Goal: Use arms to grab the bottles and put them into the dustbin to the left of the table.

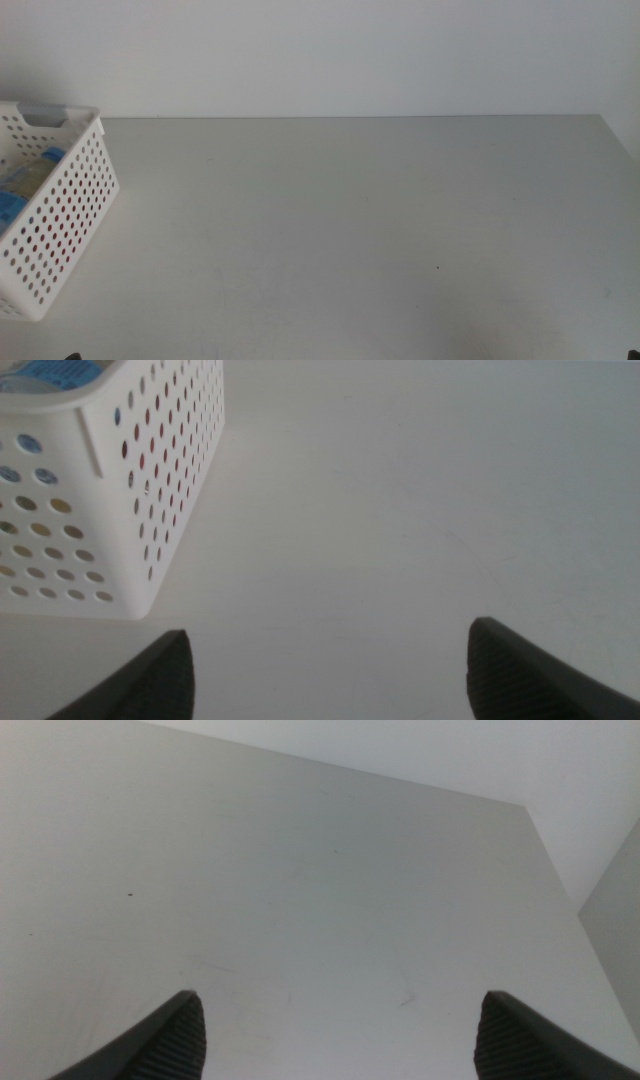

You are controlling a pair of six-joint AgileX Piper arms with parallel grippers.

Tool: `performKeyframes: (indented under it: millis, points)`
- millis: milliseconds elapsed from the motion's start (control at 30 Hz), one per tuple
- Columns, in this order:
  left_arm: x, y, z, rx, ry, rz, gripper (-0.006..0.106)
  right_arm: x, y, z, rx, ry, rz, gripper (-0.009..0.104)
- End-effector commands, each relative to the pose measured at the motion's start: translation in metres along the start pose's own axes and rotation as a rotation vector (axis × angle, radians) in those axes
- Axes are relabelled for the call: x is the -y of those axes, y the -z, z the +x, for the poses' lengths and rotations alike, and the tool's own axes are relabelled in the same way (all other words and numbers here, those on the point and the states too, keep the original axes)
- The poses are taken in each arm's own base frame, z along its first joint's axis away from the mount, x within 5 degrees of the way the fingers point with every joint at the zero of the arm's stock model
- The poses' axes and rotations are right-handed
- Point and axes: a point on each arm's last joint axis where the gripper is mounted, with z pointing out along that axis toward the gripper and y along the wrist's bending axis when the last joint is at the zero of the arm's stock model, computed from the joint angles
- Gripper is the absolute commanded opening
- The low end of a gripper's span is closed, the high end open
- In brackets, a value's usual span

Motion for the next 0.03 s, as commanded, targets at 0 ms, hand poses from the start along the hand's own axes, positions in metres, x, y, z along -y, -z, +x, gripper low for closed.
performKeyframes:
  millis: [0]
  points:
    - [0.0001, 0.0017, -0.0067, 0.097, 0.021, 0.005, 0.093, 0.002, 0.0003, -0.0089, 0.07, 0.022, 0.021, 0.075]
